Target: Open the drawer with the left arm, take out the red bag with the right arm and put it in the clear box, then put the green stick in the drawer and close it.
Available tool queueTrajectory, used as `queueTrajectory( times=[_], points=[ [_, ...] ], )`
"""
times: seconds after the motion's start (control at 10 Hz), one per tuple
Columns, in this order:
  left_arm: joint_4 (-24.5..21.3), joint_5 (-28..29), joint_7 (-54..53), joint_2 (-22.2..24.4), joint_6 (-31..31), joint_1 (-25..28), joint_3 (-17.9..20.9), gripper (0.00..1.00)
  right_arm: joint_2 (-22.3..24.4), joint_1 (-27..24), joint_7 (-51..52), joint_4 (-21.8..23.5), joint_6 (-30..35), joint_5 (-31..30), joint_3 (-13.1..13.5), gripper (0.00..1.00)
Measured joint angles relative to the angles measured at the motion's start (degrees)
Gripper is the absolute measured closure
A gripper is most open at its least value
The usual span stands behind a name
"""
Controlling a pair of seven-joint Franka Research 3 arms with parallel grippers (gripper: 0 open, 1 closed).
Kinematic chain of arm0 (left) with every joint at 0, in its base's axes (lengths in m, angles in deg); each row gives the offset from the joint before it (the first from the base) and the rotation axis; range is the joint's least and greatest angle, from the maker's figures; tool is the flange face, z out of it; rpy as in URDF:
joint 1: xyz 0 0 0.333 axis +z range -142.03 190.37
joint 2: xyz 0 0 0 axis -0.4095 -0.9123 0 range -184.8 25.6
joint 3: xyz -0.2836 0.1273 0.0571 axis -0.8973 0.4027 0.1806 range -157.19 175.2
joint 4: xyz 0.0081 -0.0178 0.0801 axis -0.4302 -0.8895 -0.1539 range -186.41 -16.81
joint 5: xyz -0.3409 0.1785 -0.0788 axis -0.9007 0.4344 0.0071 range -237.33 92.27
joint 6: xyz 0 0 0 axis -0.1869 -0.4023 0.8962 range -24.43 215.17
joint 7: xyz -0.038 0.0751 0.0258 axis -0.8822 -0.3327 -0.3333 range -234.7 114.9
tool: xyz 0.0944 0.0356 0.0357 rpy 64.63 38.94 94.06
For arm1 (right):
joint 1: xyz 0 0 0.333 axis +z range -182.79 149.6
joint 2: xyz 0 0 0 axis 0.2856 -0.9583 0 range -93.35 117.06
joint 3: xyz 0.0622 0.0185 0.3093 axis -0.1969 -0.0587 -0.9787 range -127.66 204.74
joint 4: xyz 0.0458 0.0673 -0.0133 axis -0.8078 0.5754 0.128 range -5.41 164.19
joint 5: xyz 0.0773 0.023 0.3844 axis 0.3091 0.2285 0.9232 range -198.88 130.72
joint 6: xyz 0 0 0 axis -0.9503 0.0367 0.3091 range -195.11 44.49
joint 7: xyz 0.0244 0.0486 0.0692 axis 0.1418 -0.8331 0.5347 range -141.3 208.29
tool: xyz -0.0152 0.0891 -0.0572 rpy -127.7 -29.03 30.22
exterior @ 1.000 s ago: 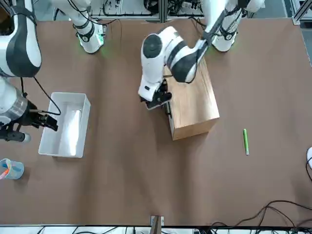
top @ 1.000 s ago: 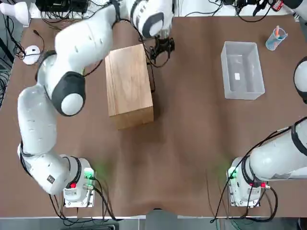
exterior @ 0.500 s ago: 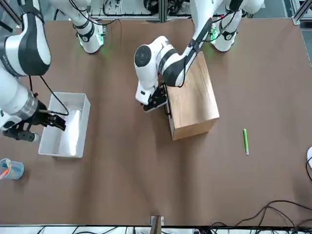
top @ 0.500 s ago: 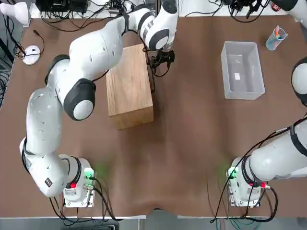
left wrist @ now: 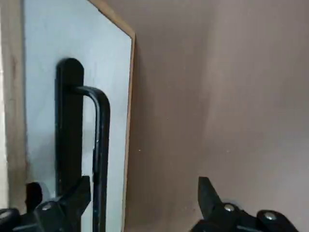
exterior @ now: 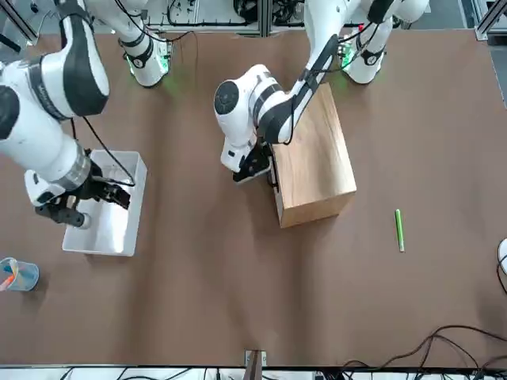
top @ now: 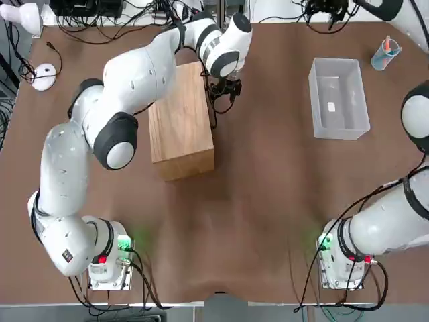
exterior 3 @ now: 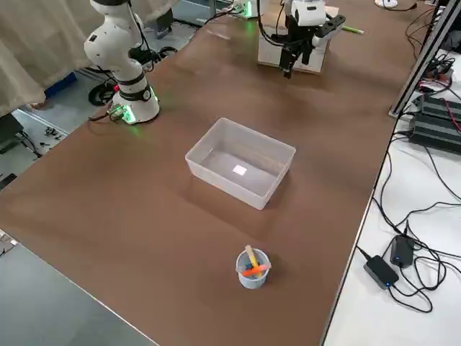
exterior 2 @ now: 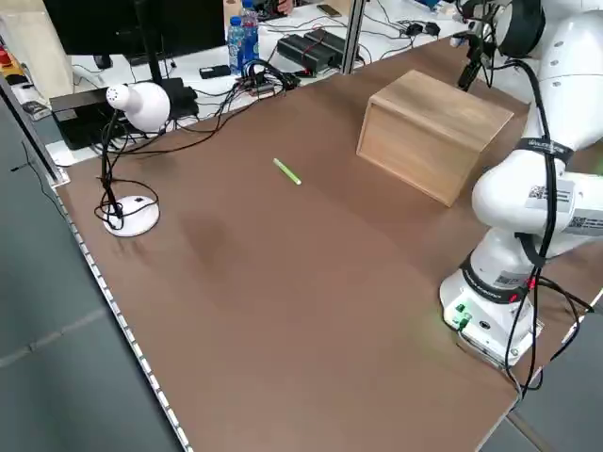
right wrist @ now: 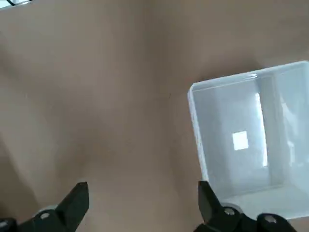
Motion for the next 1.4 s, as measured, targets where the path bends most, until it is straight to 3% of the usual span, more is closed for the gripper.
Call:
queueTrajectory(
  times=[0.5, 0.8, 1.0, 1.2, 1.3, 1.4],
  points=[
    [0.0, 0.0, -3.0, -0.8, -0.4, -0.1, -0.1, 0.01, -1.5, -0.7, -1.0, 0.0, -1.3, 0.0, 0.7, 0.0],
    [0.0, 0.0, -4.1, -0.9, -0.4, -0.2, -0.2, 0.15, -2.1, -2.7, -1.0, 0.0, -1.7, 0.0, 0.9, 0.0],
    [0.0, 0.0, -4.1, -0.9, -0.4, -0.2, -0.2, 0.51, -2.1, -3.5, -1.0, 0.0, -1.8, 0.0, 0.9, 0.0],
    [0.0, 0.1, -2.8, -0.8, -0.6, -0.4, -0.2, 0.8, -2.1, -4.2, -1.0, 0.0, -1.8, 0.0, 0.9, 0.0],
    [0.0, 0.2, -3.0, -0.8, -0.3, -0.5, -0.2, 0.89, -2.1, -4.3, -1.0, 0.0, -1.8, 0.0, 0.9, 0.0],
    [0.0, 0.3, -3.1, -0.8, -0.1, -0.6, -0.2, 0.89, -2.1, -4.4, -1.0, 0.0, -1.8, 0.0, 0.9, 0.0]
  ],
)
